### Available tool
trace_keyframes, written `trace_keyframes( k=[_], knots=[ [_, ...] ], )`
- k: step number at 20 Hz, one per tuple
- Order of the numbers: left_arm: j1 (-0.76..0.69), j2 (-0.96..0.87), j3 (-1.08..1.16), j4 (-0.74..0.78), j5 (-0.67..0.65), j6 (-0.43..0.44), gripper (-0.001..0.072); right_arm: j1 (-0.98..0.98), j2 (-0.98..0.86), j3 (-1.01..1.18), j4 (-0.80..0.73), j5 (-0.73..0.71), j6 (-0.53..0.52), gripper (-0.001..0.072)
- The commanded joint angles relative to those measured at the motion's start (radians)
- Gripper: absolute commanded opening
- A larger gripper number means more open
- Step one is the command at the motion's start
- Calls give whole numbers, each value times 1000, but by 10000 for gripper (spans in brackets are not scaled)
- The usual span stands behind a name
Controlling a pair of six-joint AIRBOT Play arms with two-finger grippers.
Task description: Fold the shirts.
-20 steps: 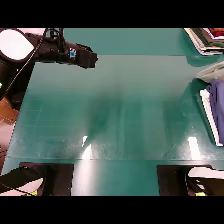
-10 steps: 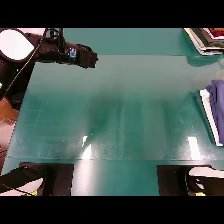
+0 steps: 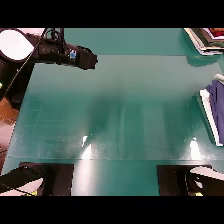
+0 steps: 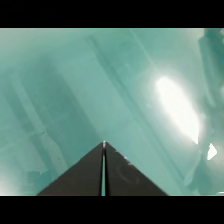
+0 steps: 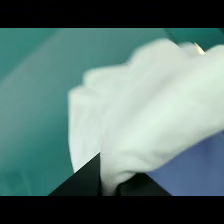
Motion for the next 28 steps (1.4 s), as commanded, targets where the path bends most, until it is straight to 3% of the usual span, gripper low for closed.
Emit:
trace_keyframes(
  k=[1, 3, 5, 7, 12, 16, 23, 25, 27, 28],
  knots=[
    [0, 0, 0, 0, -4, 2, 27, -102, 108, -165, -193, 21, 1, 215],
    [0, 0, 0, 0, -4, 2, 27, -151, 146, -233, -243, 16, 1, 379],
    [0, 0, 0, 0, -4, 2, 26, -201, 167, -270, -254, 15, 0, 390],
    [0, 0, 0, 0, -4, 2, 27, -232, 173, -274, -250, 14, 1, 475],
    [0, 0, 0, 0, 0, 2, 27, -134, 172, -274, -21, -13, 8, 474],
    [0, 0, 0, 0, -2, 2, 27, 210, 172, -274, 127, -34, 8, 472],
    [0, 0, 0, 0, 47, 2, 27, 848, 172, -274, 118, -212, 7, 441],
    [0, 0, 0, 0, 60, 2, 27, 964, 172, -274, 118, -286, 7, 389],
    [0, 0, 0, 0, 60, 2, 27, 1042, 172, -274, 119, -330, 7, 104],
    [0, 0, 0, 0, 60, 2, 27, 1067, 172, -274, 119, -337, 7, 18]
  ],
)
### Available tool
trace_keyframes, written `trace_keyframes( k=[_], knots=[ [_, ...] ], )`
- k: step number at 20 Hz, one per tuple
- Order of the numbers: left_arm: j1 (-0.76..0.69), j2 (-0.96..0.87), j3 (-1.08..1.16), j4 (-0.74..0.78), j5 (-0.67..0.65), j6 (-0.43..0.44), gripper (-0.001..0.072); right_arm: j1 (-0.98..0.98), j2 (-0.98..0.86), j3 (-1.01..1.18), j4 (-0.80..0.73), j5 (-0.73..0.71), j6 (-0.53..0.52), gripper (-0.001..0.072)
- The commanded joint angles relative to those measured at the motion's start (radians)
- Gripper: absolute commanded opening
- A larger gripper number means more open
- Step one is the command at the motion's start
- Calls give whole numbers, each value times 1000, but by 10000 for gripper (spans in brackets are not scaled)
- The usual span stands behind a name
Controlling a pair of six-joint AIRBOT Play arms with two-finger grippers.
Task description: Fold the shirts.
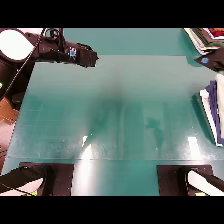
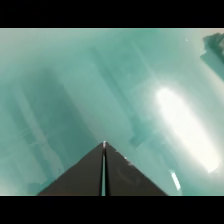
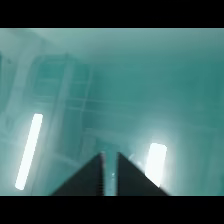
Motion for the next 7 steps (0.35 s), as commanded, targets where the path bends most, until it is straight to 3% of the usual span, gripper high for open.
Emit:
trace_keyframes(
  k=[1, 7],
  knots=[
    [0, 0, 0, 0, 11, 0, 27, 146, 1, 0, 3, -81, 0, 18],
    [0, 0, 0, 0, 11, 0, 27, 146, 1, 0, 5, -75, 0, 19]
  ],
)
